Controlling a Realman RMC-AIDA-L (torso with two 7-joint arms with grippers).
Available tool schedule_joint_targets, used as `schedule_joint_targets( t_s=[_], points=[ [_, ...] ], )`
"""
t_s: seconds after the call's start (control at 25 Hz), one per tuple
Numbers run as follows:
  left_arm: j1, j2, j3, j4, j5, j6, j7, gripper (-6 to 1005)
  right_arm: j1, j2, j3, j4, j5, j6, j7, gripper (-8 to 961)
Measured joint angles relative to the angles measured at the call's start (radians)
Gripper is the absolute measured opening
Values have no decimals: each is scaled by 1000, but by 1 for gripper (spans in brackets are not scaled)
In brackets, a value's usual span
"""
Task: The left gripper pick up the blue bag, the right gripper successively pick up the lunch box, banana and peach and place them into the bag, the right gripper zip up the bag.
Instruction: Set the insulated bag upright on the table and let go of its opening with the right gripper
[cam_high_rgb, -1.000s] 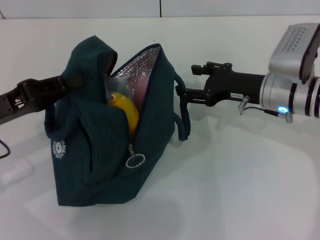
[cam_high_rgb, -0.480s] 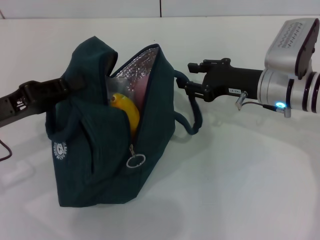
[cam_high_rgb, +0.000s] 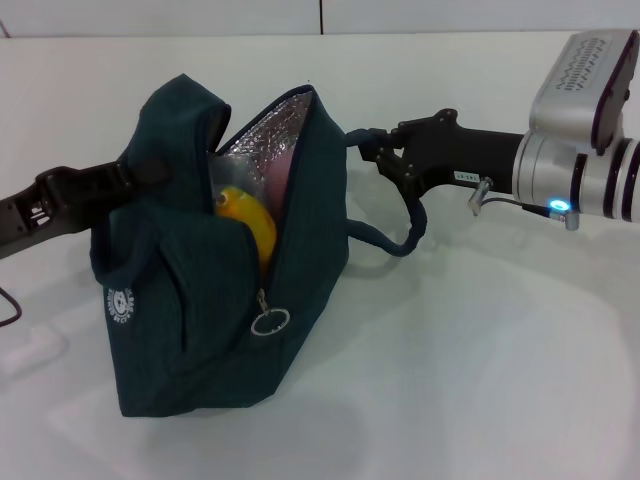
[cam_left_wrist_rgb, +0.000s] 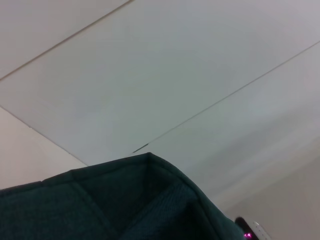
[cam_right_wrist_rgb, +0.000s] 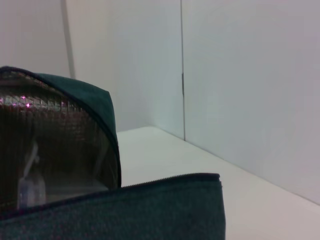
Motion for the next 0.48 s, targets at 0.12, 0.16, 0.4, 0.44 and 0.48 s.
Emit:
schedule_joint_targets(
  t_s=[0.12,0.16,0.4,0.44,0.48],
  points=[
    [2,1,0,0,0,0,0,47,-4,0,0,-6,10,-8,-7,184],
    [2,1,0,0,0,0,0,47,-7,0,0,-8,16,-12,-9,168],
    [0,1,4,0,-4,0,0,47,-77,0,22,-80,58,-68,-41,95],
    [0,1,5,0,-5,0,0,47,-92,-1,23,-96,77,-80,-54,86],
    [-2,1,5,0,-6,0,0,47,-112,-3,24,-114,104,-97,-72,77]
  ],
)
